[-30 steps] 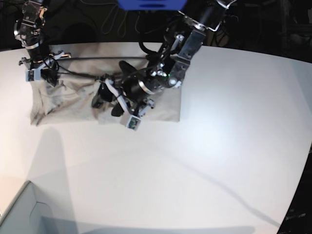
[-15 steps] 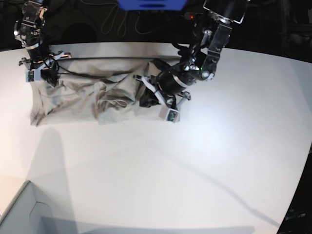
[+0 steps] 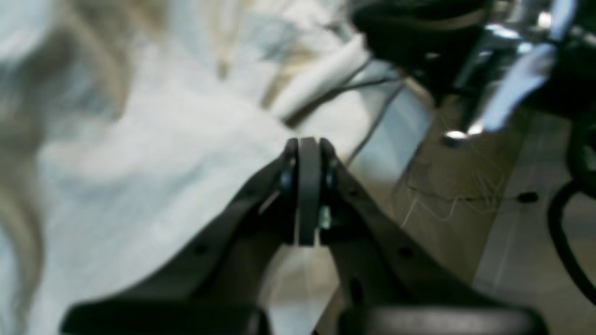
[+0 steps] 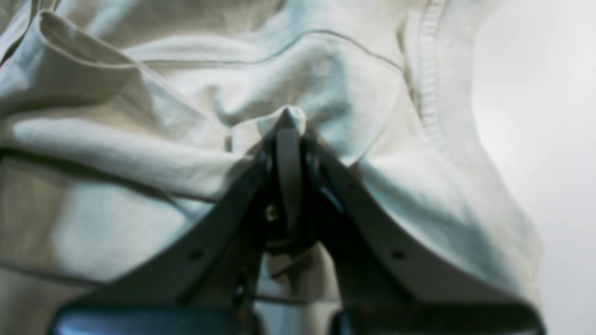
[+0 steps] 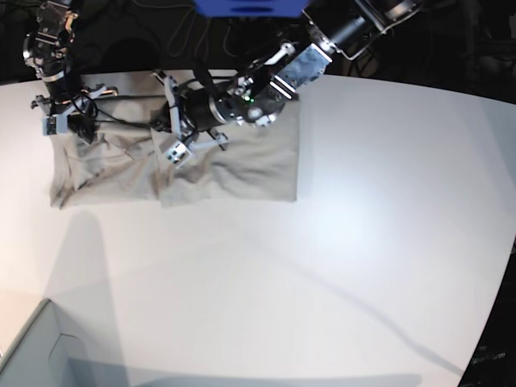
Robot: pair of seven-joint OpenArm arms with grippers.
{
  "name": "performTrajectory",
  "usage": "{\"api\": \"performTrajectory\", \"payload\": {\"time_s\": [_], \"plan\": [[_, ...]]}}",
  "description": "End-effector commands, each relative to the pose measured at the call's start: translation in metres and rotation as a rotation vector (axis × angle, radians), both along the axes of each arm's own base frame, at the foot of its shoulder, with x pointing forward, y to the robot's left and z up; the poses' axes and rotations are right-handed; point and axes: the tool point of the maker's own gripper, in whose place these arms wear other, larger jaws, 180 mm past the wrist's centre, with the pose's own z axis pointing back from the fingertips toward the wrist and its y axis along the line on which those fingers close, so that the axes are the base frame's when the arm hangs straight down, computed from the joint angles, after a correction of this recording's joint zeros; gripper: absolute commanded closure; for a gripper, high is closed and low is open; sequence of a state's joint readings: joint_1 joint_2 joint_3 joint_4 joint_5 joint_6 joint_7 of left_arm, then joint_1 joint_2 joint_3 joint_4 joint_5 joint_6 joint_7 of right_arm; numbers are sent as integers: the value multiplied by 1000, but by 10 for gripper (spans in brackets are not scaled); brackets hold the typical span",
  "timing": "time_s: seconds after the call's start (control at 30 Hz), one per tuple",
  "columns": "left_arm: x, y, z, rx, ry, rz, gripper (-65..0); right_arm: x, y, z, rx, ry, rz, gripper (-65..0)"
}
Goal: Layout the t-shirt on the table in an organized manner, then fold the t-shirt properly
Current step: 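Release the folded end with the left gripper and lift away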
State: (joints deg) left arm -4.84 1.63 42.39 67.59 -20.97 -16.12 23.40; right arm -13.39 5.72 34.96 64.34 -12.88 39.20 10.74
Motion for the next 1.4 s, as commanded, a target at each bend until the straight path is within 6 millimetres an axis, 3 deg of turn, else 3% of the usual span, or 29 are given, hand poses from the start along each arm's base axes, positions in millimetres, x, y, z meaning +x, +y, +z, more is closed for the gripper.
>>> {"api": "performTrajectory", "payload": {"time_s": [0.0, 0.1, 0.23, 0.33, 0.47, 0.53, 0.67, 0.77, 0.83, 0.97, 1.17, 1.37], "plan": [[9, -12, 23, -65, -45, -6, -9, -7, 0, -6, -15, 52, 26, 0], [13, -10, 32, -82, -67, 2, -9, -7, -1, -6, -17, 52, 26, 0], [33, 16, 44, -88, -110, 65, -9, -7, -1, -6, -17, 52, 26, 0], [60, 63, 51, -122, -97, 218, -14, -8, -1, -5, -20, 52, 27, -20], [93, 146, 54, -154, -65, 434, -23, -5, -7, 1, -36, 35, 23, -170], [97, 180, 50, -160, -33, 509, -70, -4, -8, 9, -53, 18, 27, -250], [99, 233, 45, -191, 24, 639, -228, -3, -11, 33, -95, -37, 25, -378], [97, 262, 44, -220, 48, 722, -313, 5, -7, 56, -101, -104, 20, -408], [96, 279, 43, -226, 52, 774, -319, 10, -8, 66, -121, -103, 21, -409], [93, 296, 40, -222, 55, 826, -317, 23, -15, 62, -151, -1, 12, -410], [87, 304, 36, -212, 63, 847, -317, 44, -38, 47, -151, 130, -32, -410], [84, 305, 34, -205, 70, 849, -317, 42, -54, 32, -141, 182, -40, -410]]}}
